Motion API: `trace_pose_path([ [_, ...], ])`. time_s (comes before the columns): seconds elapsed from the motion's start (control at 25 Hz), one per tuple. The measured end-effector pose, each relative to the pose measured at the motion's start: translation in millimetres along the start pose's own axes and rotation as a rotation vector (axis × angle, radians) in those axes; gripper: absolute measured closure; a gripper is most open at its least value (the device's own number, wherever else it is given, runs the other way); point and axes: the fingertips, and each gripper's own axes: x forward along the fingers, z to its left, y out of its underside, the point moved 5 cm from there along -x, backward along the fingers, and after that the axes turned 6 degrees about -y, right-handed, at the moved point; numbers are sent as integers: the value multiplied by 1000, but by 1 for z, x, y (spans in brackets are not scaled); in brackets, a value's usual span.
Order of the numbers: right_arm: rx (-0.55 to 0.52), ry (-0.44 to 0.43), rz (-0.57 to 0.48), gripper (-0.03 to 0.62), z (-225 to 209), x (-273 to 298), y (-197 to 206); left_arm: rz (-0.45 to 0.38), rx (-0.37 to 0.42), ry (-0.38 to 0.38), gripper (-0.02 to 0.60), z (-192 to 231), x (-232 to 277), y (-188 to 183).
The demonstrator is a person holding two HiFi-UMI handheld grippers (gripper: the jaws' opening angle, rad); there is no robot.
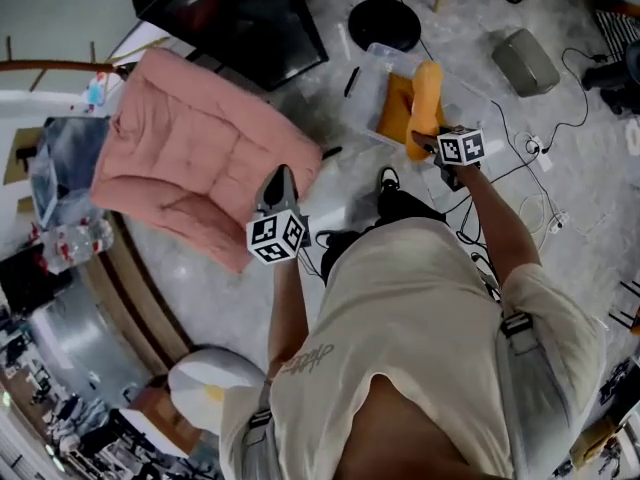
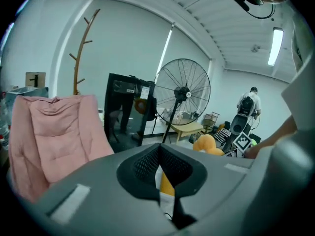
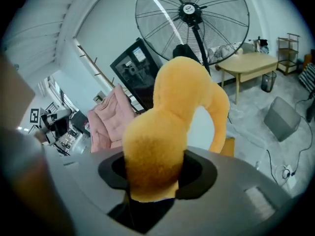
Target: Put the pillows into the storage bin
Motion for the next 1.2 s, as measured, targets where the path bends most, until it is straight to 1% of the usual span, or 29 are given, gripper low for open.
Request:
trace_pose_path([
  [0.24,113,64,-11,396,-86,-30,7,43,59,85,566,-63,74,-25],
  [0.4,177,116,-13,395,-134,-45,14,62,118,156,565,-101,105,-40],
  [0.56,257,168,-24,391,-170,-52,19,106,159,200,565,-122,124,-46],
  [0.8,330,216,-13,375,-209,-54,20,149,185,207,565,-132,137,-49],
  [1.0,366,231,15,360,-231,-43,25,176,190,186,565,-131,144,-47],
  [1.04,370,239,20,343,-234,-40,25,180,189,182,565,-131,146,-48],
  [1.16,380,277,25,264,-243,-31,21,192,188,171,565,-132,148,-49],
  [1.2,378,286,30,250,-245,-29,19,195,188,168,565,-132,149,-50],
])
